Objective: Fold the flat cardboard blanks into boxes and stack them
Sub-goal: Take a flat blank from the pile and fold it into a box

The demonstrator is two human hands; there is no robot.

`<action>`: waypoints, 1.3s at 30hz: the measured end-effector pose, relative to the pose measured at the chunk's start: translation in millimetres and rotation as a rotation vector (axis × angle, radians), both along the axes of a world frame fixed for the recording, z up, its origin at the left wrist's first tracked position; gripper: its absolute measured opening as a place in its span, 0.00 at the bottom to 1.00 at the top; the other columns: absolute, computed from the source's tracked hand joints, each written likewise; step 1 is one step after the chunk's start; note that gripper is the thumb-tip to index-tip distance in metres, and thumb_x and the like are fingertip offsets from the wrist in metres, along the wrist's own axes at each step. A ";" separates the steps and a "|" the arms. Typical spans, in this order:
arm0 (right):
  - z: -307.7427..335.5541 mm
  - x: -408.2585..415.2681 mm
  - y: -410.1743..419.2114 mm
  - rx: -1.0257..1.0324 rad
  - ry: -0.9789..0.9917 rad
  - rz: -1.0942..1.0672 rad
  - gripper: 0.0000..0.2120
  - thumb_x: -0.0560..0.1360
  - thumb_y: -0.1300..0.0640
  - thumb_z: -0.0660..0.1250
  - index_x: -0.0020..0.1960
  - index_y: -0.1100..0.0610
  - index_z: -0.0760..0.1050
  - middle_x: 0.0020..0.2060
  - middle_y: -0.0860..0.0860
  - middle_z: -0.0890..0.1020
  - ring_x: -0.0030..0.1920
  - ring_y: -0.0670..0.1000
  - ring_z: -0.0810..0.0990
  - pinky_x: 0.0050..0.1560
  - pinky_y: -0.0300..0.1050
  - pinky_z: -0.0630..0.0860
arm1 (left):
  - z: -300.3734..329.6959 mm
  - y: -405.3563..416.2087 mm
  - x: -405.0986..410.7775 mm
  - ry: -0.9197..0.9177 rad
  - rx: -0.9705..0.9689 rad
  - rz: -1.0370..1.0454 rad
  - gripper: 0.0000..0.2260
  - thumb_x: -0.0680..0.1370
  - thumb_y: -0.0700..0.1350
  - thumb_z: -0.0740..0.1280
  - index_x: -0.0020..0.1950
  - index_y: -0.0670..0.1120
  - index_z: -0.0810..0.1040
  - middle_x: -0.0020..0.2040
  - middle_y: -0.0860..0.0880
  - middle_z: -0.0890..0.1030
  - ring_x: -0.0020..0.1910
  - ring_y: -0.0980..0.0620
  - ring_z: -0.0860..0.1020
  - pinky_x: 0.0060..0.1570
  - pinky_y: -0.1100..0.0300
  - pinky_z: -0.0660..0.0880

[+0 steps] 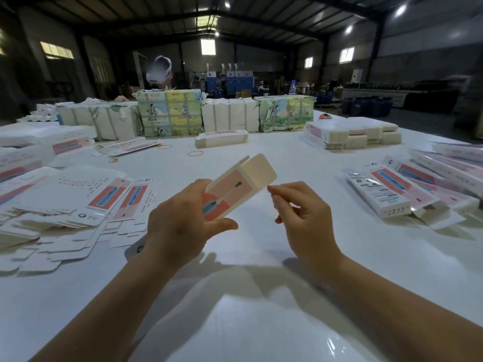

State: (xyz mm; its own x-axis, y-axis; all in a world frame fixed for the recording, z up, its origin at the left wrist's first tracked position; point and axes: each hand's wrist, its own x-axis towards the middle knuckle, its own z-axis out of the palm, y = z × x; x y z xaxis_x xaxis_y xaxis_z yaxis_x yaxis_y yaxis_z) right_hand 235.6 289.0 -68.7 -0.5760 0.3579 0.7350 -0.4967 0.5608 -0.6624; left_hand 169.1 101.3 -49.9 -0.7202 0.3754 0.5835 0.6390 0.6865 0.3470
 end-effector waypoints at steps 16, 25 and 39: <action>0.6 6.0 -9.5 0.362 -0.025 -0.013 0.15 0.73 0.66 0.64 0.59 0.61 0.79 0.48 0.54 0.77 0.44 0.46 0.73 0.42 0.30 0.68 | -3.4 4.1 0.2 -0.002 -0.078 -0.107 0.34 0.64 0.63 0.73 0.67 0.54 0.69 0.58 0.52 0.79 0.44 0.55 0.72 0.43 0.57 0.77; 0.8 2.3 -3.5 0.320 -0.165 -0.076 0.28 0.73 0.63 0.70 0.71 0.56 0.67 0.48 0.54 0.81 0.38 0.47 0.72 0.43 0.38 0.74 | -6.8 -2.9 -9.3 -0.091 -0.148 -0.095 0.32 0.66 0.63 0.72 0.66 0.55 0.68 0.58 0.55 0.77 0.45 0.55 0.74 0.42 0.60 0.77; -3.6 1.0 -13.3 0.553 -0.148 -0.159 0.32 0.71 0.69 0.71 0.72 0.61 0.65 0.57 0.58 0.78 0.60 0.58 0.71 0.61 0.50 0.72 | -9.0 9.2 -7.4 -0.087 -0.216 -0.012 0.34 0.62 0.71 0.64 0.64 0.57 0.67 0.53 0.57 0.76 0.39 0.55 0.73 0.31 0.71 0.64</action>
State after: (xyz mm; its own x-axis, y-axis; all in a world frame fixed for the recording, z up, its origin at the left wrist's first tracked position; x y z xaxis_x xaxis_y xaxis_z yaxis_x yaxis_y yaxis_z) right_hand 236.5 275.7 -72.3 -0.6573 0.0346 0.7528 -0.3029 0.9025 -0.3061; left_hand 161.7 110.6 -58.9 -0.7589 0.4939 0.4243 0.6217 0.7433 0.2467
